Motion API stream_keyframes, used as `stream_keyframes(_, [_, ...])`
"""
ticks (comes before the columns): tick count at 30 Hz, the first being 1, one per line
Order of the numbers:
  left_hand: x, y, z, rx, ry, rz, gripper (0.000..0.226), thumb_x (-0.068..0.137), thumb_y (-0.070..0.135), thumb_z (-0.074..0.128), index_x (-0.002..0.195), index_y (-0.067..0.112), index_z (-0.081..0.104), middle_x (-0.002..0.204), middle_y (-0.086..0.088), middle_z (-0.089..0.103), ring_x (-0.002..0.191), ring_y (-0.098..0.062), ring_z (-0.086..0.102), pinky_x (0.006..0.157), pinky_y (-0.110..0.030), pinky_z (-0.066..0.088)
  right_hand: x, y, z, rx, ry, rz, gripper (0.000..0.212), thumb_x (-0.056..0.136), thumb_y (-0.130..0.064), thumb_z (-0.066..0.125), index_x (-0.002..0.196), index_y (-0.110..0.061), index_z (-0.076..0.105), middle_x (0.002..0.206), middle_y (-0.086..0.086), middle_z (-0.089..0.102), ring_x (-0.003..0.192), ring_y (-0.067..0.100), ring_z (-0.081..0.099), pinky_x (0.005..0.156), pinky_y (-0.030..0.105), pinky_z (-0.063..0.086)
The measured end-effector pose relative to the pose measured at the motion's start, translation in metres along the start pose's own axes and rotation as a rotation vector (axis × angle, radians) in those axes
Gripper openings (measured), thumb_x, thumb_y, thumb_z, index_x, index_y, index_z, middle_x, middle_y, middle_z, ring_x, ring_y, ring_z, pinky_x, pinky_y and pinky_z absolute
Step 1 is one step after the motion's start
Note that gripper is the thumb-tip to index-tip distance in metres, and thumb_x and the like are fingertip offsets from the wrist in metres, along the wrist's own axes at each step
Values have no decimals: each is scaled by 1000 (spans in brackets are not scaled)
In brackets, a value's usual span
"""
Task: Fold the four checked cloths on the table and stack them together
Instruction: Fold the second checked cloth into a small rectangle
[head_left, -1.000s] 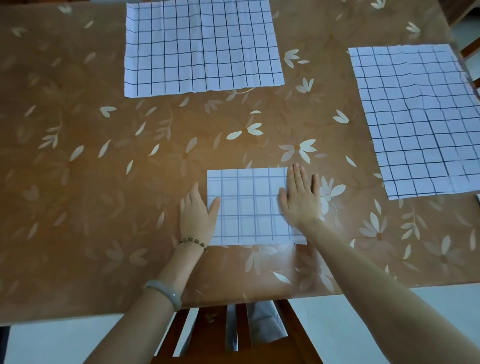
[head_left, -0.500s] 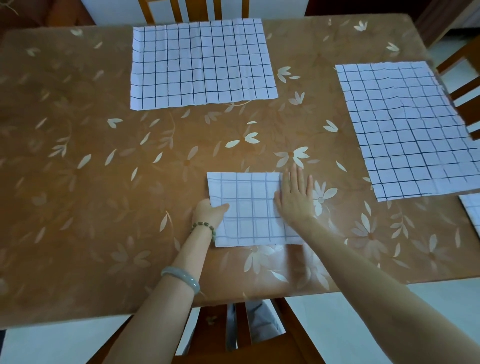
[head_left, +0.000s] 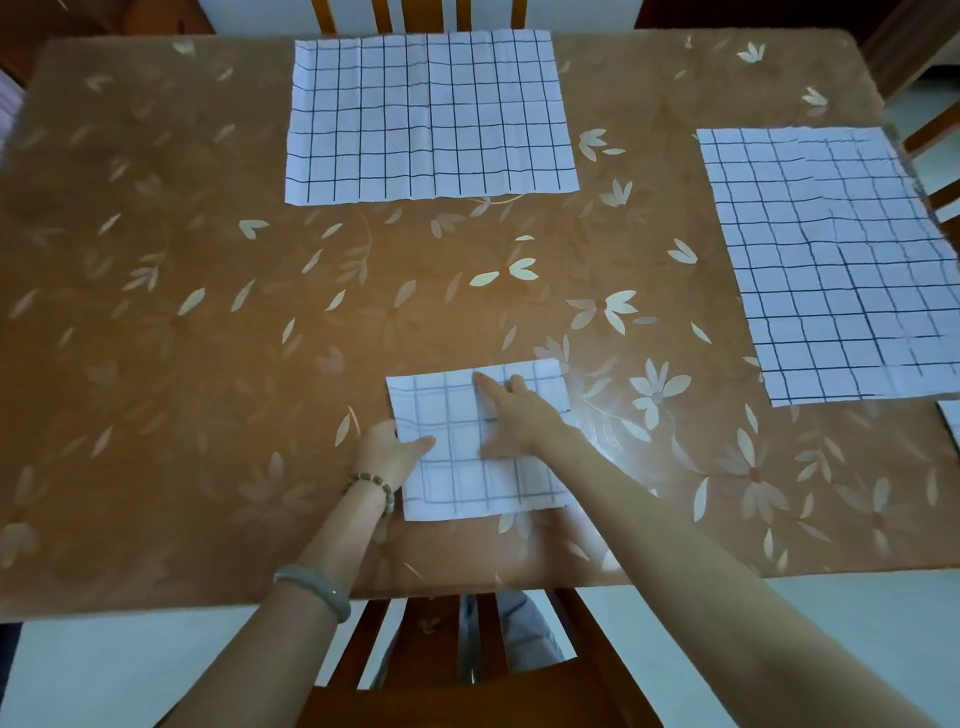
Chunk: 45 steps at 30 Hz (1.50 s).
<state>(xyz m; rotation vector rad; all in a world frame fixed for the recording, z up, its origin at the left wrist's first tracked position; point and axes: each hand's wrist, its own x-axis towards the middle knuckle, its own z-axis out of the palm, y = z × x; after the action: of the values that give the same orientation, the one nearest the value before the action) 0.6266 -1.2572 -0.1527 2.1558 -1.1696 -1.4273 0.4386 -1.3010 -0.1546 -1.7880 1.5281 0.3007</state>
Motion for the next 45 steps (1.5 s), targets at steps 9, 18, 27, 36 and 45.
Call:
stream_keyframes(9, [-3,-6,-8,-101,132,1,57,71,57,55,62,0,52,63,-17,52,61,-28,53,64,-50,54,3,-9,-10,-117,-41,16,110,71,-29,75,151,-35,0,132,12,33,116,34,48,88,41,46])
stream_keyframes(18, [-20,20,-10,77,246,193,30,84,11,56,62,-3,42,57,-14,37,56,-20,34,58,-27,26,2,-6,-7,-123,-33,-3,108,73,-30,72,151,-37,-2,136,14,28,117,36,44,88,42,46])
stream_keyframes(27, [-47,71,19,206,213,389,19,86,11,54,68,6,52,47,4,38,46,-14,32,44,-20,28,4,-5,-5,-85,-58,4,107,72,-27,71,150,-39,-2,127,11,28,111,34,43,88,44,47])
stream_keyframes(36, [-38,94,57,147,181,373,22,84,12,55,67,21,44,44,6,39,44,-8,39,42,-17,28,-2,33,-10,998,-43,9,39,75,-9,54,114,-11,56,100,19,64,91,23,59,85,37,50])
stream_keyframes(45, [-25,95,86,178,96,341,10,91,19,53,92,16,62,60,8,51,51,-3,46,44,-13,34,-21,61,-10,1343,414,209,25,86,-32,69,82,-7,71,74,6,67,67,14,62,68,27,53])
